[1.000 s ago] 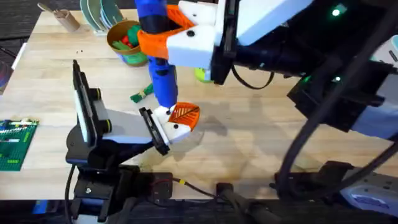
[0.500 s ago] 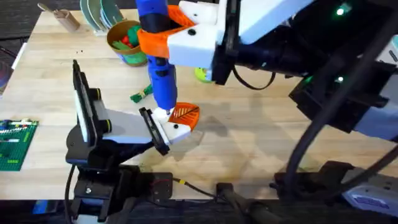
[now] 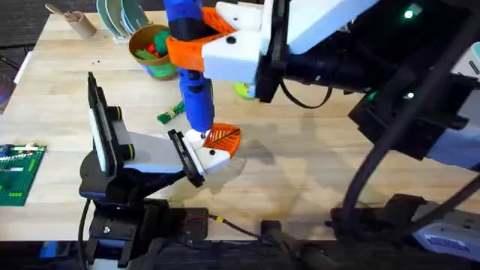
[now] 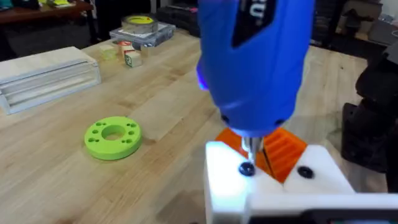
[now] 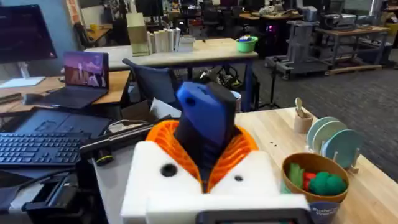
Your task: Pick up the gripper from the table and insert it into the empty holder that is missing its gripper. Then pick up a screw, insert it into the mounting hole, and use the screwdriver to tighten it. Finally, clean up the table by picking up the vegetable and placing it into the bucket.
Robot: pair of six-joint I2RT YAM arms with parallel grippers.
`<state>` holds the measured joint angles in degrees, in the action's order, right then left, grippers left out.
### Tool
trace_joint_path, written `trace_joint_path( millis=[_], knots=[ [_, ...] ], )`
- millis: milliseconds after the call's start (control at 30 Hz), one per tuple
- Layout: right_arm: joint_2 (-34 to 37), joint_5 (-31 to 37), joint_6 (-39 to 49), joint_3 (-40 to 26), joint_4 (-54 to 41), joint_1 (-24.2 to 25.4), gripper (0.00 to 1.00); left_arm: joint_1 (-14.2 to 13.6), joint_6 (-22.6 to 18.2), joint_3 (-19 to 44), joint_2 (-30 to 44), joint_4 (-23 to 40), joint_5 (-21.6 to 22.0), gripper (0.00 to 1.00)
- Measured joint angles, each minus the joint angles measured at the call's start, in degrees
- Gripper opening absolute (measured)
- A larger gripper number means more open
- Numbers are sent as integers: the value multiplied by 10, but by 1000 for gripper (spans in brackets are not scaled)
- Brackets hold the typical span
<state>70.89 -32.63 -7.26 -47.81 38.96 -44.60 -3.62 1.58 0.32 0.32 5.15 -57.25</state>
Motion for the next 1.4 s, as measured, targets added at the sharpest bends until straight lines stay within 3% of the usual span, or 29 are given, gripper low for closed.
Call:
trace_joint_path(
  millis=[867, 1000, 1200, 1400],
  knots=[
    [11, 2, 0, 0, 4, 0, 31, 0, 2, 0, 0, 0, 0, 16],
    [12, 0, 0, 0, 39, 4, 31, 0, 2, 0, 0, 0, 0, 16],
    [11, -1, 0, 1, 122, 42, 31, 0, 2, 0, 0, 0, 0, 16],
    [11, 5, 90, 1, 67, 108, 31, 0, 2, 0, 0, 0, 0, 16]
  ],
)
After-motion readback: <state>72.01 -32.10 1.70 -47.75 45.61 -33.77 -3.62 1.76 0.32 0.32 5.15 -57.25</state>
